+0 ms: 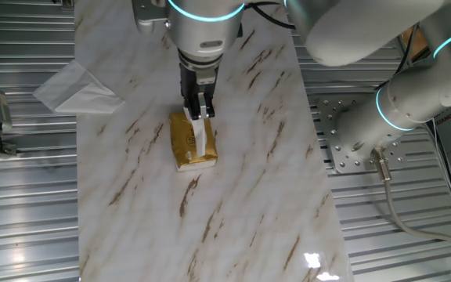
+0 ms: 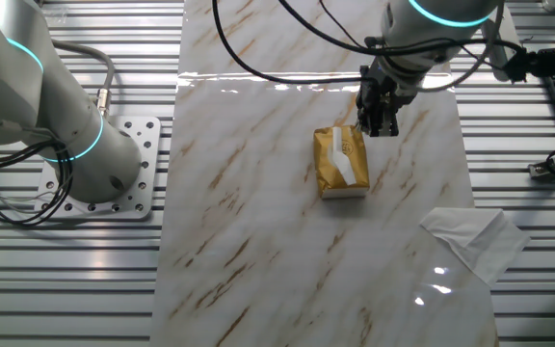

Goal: Pull out a napkin

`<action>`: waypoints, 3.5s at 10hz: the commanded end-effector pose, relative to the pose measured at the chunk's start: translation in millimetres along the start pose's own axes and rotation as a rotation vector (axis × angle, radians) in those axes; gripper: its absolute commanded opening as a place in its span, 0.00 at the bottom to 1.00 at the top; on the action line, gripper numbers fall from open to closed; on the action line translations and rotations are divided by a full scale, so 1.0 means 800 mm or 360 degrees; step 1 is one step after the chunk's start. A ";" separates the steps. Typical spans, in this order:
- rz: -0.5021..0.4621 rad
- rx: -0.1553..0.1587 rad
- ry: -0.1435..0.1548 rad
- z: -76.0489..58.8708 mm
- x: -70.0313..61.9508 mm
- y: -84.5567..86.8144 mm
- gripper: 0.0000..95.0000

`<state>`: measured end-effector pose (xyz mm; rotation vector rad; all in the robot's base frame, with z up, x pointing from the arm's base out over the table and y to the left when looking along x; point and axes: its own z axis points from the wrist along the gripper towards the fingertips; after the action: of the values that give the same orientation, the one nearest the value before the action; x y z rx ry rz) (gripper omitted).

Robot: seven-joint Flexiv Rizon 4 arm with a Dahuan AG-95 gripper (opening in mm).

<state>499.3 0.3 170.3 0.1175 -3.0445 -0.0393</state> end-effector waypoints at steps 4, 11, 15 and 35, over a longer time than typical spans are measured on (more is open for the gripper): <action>0.0012 0.0014 -0.0002 0.002 -0.001 -0.001 0.00; -0.0061 0.0029 -0.0006 0.015 -0.004 -0.005 0.00; -0.0060 0.0033 -0.0008 0.028 -0.004 -0.007 0.00; -0.0093 0.0084 0.0017 0.070 0.018 -0.008 0.00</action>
<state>481.4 -6.9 114.6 0.2137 -3.0306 0.0379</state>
